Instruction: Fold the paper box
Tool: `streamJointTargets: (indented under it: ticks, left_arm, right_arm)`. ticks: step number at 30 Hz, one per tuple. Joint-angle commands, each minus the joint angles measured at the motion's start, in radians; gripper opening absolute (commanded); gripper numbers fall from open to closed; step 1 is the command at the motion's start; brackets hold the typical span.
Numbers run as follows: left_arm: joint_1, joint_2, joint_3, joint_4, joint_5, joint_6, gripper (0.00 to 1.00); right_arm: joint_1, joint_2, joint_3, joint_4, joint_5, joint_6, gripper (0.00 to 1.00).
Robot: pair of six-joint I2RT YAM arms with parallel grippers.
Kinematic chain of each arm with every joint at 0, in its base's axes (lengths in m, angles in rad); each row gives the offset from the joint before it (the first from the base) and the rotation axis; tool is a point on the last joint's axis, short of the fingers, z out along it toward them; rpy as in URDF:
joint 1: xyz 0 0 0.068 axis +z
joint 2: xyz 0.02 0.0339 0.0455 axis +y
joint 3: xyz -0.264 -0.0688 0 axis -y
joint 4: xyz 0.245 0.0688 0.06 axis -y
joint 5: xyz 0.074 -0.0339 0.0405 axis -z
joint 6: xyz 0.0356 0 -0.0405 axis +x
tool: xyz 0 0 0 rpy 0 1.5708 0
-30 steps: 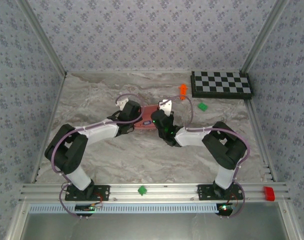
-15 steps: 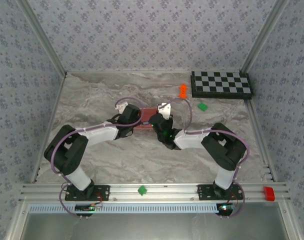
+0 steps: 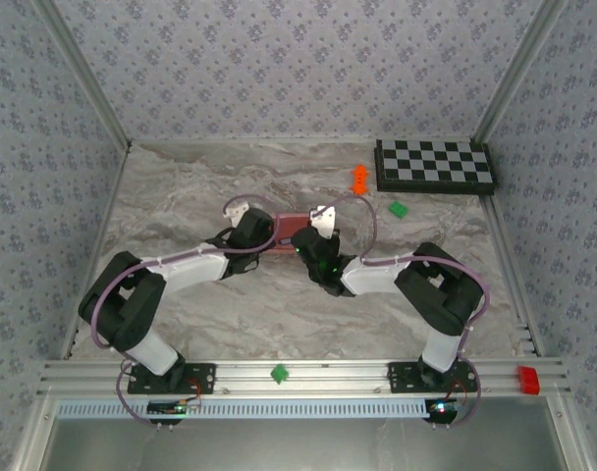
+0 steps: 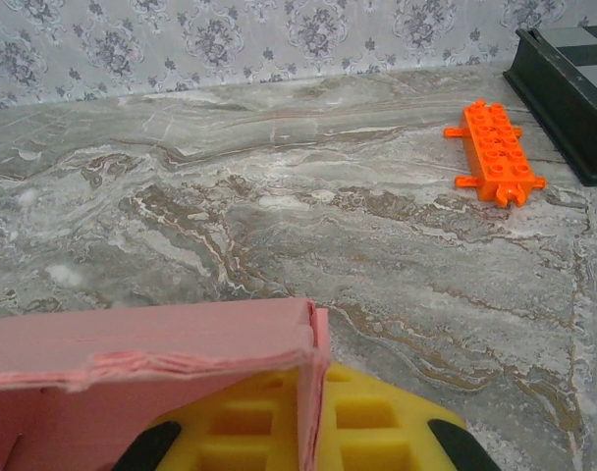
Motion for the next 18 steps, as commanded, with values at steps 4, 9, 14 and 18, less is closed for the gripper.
streamJointTargets:
  ticks: [4, 9, 14, 18]
  left_arm:
    - [-0.012, -0.089, -0.044, 0.018, -0.047, 0.050, 0.27]
    - [-0.015, -0.155, -0.090, 0.018, -0.066, 0.072, 0.29]
    - [-0.020, -0.248, -0.137, 0.003, -0.114, 0.098, 0.28]
    - [-0.023, -0.339, -0.173, -0.013, -0.167, 0.121, 0.28]
  right_arm:
    - [0.005, -0.012, -0.013, -0.066, 0.031, 0.034, 0.08]
    - [0.007, -0.012, -0.010, -0.070, 0.034, 0.035, 0.08]
    - [0.009, -0.011, -0.010, -0.072, 0.035, 0.036, 0.08]
    - [0.010, -0.007, -0.008, -0.071, 0.037, 0.039, 0.08]
